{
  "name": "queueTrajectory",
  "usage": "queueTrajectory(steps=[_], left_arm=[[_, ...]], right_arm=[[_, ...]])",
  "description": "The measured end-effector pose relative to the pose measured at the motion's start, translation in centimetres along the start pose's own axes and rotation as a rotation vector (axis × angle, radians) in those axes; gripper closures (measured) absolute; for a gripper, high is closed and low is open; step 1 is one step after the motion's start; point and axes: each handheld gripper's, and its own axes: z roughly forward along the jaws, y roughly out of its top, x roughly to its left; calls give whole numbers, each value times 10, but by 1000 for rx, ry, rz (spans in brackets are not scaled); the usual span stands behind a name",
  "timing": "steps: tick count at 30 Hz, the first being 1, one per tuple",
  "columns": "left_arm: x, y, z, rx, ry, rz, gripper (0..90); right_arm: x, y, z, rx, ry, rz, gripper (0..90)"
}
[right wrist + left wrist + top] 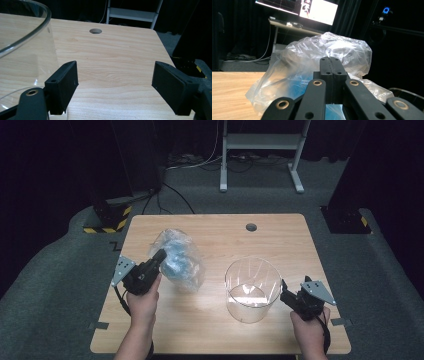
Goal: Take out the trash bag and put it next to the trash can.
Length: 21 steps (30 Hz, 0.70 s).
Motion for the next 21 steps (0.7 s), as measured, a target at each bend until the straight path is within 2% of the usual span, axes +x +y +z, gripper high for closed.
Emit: queueTrajectory(steps=[3, 7, 10, 13, 16, 21], left_arm=[[4, -5, 5, 30, 20, 20, 894], [6, -11, 11, 61, 38, 20, 894], [3, -13, 18, 80, 58, 57, 894], [4, -18, 25, 104, 64, 65, 893], [5, -28, 33, 146, 73, 55, 893], [4, -45, 44, 226, 76, 67, 891]], right_arm=[[0, -1, 0, 5, 2, 3, 209], [-1, -2, 1, 13, 3, 4, 209], [-2, -2, 2, 14, 2, 4, 208], [-3, -3, 4, 19, -3, 13, 209], [-4, -4, 5, 28, -1, 12, 208], [-5, -3, 5, 24, -1, 8, 207]])
